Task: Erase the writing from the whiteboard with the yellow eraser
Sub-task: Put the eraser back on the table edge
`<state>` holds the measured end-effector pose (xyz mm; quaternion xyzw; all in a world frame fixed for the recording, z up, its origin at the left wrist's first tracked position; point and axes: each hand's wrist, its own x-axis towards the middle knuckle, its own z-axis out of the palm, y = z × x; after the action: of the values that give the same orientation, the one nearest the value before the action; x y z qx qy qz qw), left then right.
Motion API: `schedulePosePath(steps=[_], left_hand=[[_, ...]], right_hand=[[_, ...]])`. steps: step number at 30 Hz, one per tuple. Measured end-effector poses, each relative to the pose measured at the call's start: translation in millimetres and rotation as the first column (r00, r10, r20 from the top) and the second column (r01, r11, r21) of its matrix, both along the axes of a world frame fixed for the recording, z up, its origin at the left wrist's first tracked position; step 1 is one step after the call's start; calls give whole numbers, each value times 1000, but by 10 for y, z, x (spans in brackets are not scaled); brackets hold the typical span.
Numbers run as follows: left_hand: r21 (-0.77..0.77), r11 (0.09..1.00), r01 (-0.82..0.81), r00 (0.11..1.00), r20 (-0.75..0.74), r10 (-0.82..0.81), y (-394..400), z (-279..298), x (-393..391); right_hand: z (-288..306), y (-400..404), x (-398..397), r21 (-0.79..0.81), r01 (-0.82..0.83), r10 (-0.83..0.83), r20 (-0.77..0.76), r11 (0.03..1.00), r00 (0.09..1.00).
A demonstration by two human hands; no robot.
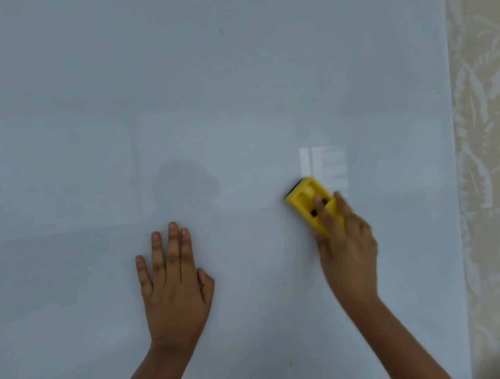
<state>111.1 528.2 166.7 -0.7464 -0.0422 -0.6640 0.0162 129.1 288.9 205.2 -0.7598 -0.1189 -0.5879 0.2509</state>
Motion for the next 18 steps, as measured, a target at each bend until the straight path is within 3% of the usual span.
schedulePosePath(steps=[2, 4, 7, 11, 14, 16, 18], left_hand=[[0, 1000, 6, 1000, -16, -6, -1, -7, -3], [-5, 999, 44, 999, -22, -44, -8, -6, -16], [-44, 985, 169, 986, 0, -169, -26, 12, -64], [-107, 894, 435, 900, 41, -433, 3, -16, -162], [169, 870, 462, 886, -120, -448, 13, -283, -233], [368, 822, 435, 899, -228, -374, -12, -547, -220], [469, 800, 375, 924, -264, -278, -31, -750, -205]], right_hand=[[294, -57, 48, 142, 46, -37, -65, 989, 997], [546, 48, 65, 185, 70, -56, -79, 980, 995], [564, 383, -36, 92, 27, -27, -2, 995, 1000], [-91, 773, -186, -130, 37, -27, 83, 991, 996], [-747, 873, -249, -314, -9, 33, 71, 949, 997], [-1115, 837, -268, -419, -36, 60, 43, 907, 997], [-1335, 734, -254, -503, -37, 53, 19, 863, 998]])
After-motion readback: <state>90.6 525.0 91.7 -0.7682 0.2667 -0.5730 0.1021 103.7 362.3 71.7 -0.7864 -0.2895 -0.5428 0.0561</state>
